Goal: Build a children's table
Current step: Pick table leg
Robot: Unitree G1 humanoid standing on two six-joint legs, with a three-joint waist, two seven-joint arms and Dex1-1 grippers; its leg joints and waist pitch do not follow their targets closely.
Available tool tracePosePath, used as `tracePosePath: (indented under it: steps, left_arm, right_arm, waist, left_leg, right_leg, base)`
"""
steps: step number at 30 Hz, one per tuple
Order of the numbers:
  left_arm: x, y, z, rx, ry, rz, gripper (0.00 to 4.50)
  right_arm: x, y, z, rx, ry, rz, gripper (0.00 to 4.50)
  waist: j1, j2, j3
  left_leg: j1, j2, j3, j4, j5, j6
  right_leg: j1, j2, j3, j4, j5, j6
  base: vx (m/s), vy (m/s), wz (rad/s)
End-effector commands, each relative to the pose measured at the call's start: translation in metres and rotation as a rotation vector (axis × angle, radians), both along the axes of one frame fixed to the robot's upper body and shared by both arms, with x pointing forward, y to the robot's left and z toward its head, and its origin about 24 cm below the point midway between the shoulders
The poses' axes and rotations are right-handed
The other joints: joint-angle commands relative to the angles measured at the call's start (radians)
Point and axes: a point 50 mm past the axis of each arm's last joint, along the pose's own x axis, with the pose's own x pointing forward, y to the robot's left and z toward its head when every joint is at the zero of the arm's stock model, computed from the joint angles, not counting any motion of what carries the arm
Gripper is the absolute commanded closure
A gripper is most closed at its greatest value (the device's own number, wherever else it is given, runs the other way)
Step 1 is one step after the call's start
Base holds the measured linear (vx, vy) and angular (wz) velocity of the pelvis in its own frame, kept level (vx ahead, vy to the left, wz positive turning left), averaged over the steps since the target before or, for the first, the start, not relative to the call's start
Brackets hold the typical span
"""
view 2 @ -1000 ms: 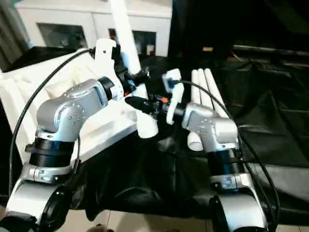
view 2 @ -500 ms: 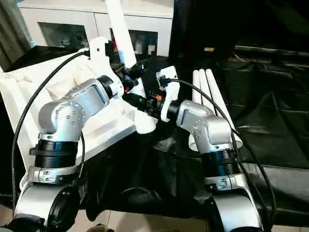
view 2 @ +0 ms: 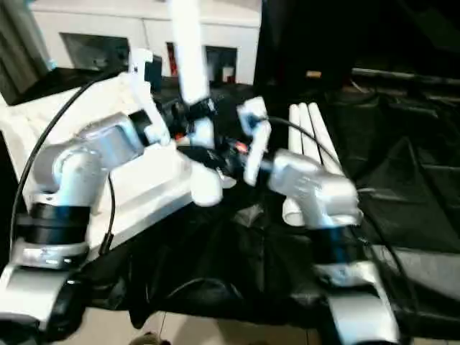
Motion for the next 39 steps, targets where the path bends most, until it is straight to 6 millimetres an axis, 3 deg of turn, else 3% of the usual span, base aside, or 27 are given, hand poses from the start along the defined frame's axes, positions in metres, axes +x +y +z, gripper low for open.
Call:
tracePosePath:
  steps: [1, 4, 11, 12, 16, 18, 21, 28, 34, 39]
  left_arm:
    - [-0.006, -0.002, 0.012, -0.015, -0.036, -0.125, 2.62]
    - [-0.013, 0.001, 0.016, -0.034, -0.056, -0.231, 2.62]
    - [-0.012, 0.004, 0.016, -0.051, -0.043, -0.227, 2.62]
    - [-0.013, 0.005, 0.015, -0.048, -0.042, -0.225, 2.62]
    - [-0.009, 0.006, 0.014, -0.042, -0.019, -0.171, 2.62]
    - [-0.001, 0.006, 0.011, -0.014, -0.011, -0.044, 2.62]
    - [0.002, 0.005, 0.004, 0.062, -0.010, 0.072, 1.92]
    - [0.012, 0.005, -0.004, 0.092, 0.084, 0.274, 1.92]
    - [0.013, 0.007, -0.003, 0.070, 0.094, 0.339, 2.50]
    - [0.011, 0.005, -0.001, 0.068, 0.070, 0.322, 2.62]
  right_arm:
    - [-0.008, -0.003, 0.004, -0.014, -0.020, 0.084, 1.42]
    - [-0.011, -0.007, 0.005, -0.023, -0.009, 0.129, 1.76]
    - [-0.010, -0.004, 0.001, -0.047, -0.009, 0.116, 2.21]
    - [-0.010, -0.004, 0.001, -0.049, -0.010, 0.113, 2.51]
    - [-0.008, -0.002, 0.001, -0.049, -0.019, 0.098, 2.60]
    - [-0.006, 0.000, 0.001, -0.049, -0.027, 0.072, 2.66]
    - [-0.005, 0.003, 0.001, -0.049, -0.035, 0.051, 2.67]
    - [-0.002, 0.008, 0.002, -0.036, -0.042, 0.029, 2.67]
    - [-0.003, 0.010, 0.002, -0.037, -0.046, 0.028, 2.67]
    - [-0.001, 0.010, 0.001, -0.057, -0.056, 0.012, 2.67]
  waist:
    - [0.000, -0.009, -0.082]
    - [-0.001, -0.006, -0.081]
    - [-0.007, -0.010, -0.083]
    - [-0.007, -0.009, -0.083]
    - [-0.007, -0.009, -0.083]
    - [-0.008, -0.008, -0.083]
    - [-0.008, -0.009, -0.084]
    - [-0.006, -0.015, -0.085]
    - [-0.008, -0.018, -0.084]
    - [-0.008, -0.019, -0.084]
  left_leg:
    - [0.004, 0.023, -0.002, -0.069, -0.063, 0.038]
    - [0.003, 0.022, -0.003, -0.069, -0.064, 0.039]
    - [0.004, 0.024, -0.003, -0.068, -0.062, 0.029]
    - [0.004, 0.024, -0.003, -0.068, -0.061, 0.029]
    - [0.004, 0.024, -0.003, -0.068, -0.060, 0.027]
    - [0.003, 0.025, -0.003, -0.067, -0.060, 0.024]
    - [0.004, 0.025, -0.004, -0.068, -0.060, 0.020]
    - [0.001, 0.021, -0.002, -0.065, -0.036, 0.038]
    - [0.000, 0.021, -0.002, -0.064, -0.038, 0.042]
    - [0.001, 0.021, -0.002, -0.064, -0.041, 0.045]
  right_leg:
    - [0.074, -0.061, 0.048, -0.067, -0.133, -0.193]
    - [0.074, -0.061, 0.048, -0.068, -0.152, -0.191]
    - [0.074, -0.059, 0.047, -0.068, -0.152, -0.195]
    - [0.073, -0.060, 0.047, -0.068, -0.150, -0.197]
    - [0.074, -0.059, 0.047, -0.067, -0.143, -0.200]
    - [0.073, -0.060, 0.047, -0.067, -0.143, -0.199]
    - [0.074, -0.059, 0.047, -0.069, -0.151, -0.190]
    - [0.075, -0.057, 0.046, -0.068, -0.135, -0.187]
    - [0.075, -0.058, 0.045, -0.070, -0.150, -0.180]
    - [0.073, -0.058, 0.045, -0.071, -0.160, -0.177]
  base:
    - [0.000, 0.000, 0.00]
    - [0.000, 0.000, 0.00]
    - [0.000, 0.000, 0.00]
    - [0.000, 0.000, 0.00]
    - [0.000, 0.000, 0.00]
    - [0.000, 0.000, 0.00]
    - [0.000, 0.000, 0.00]
    - [0.000, 0.000, 0.00]
    - [0.000, 0.000, 0.00]
    - [0.000, 0.000, 0.00]
